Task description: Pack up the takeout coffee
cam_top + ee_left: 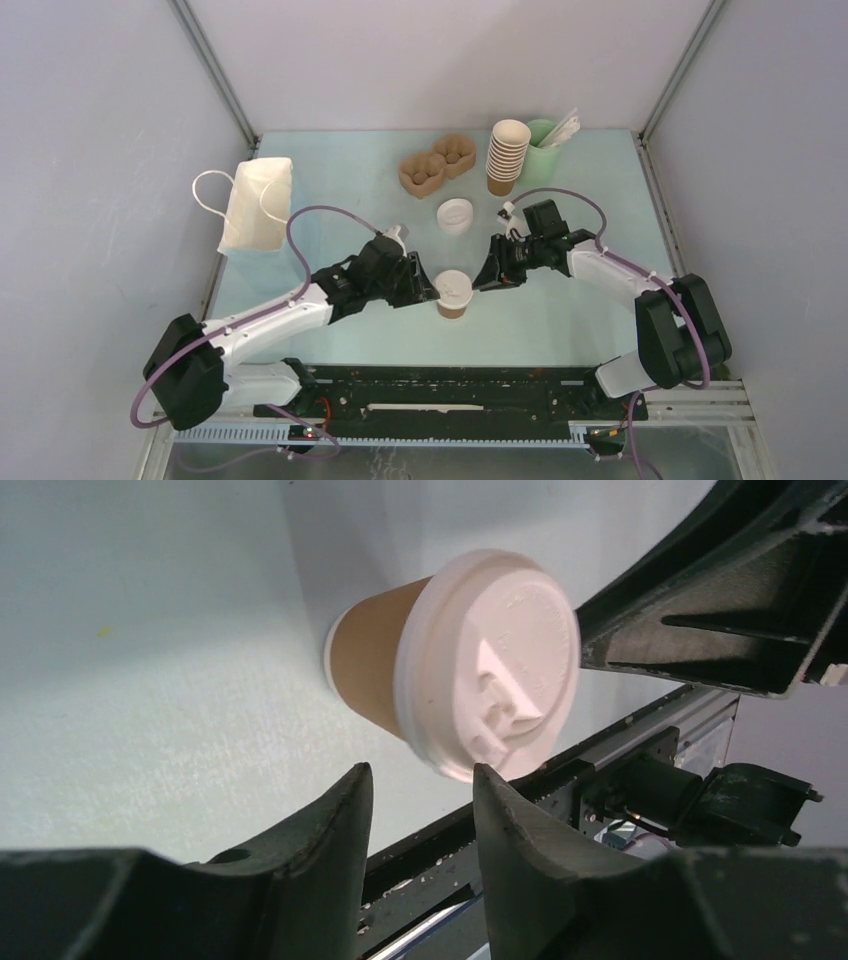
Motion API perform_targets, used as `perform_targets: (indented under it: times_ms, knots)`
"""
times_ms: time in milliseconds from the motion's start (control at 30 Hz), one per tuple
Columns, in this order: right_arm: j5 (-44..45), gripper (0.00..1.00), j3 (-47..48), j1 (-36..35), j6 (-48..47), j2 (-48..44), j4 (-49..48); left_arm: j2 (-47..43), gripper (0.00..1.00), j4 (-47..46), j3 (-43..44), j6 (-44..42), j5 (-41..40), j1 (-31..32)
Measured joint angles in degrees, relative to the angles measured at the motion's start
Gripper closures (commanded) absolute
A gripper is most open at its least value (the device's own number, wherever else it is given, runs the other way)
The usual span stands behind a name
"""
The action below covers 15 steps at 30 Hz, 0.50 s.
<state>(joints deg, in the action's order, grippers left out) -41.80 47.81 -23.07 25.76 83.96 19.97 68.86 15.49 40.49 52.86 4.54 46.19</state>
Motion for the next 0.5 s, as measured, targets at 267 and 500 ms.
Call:
perform_targets:
  times_ms: [267, 500]
  knots:
    - [0.2, 0.47, 2.4, 0.2, -1.2, -0.8, 2.9, -3.6, 0.42, 2.1, 0.8, -1.9, -0.2, 0.1]
    - [1.5, 0.22, 2.6, -0.6, -2.9, -5.6, 7.2, -6.0, 0.11, 8.5, 3.8, -6.7, -1.8, 0.1]
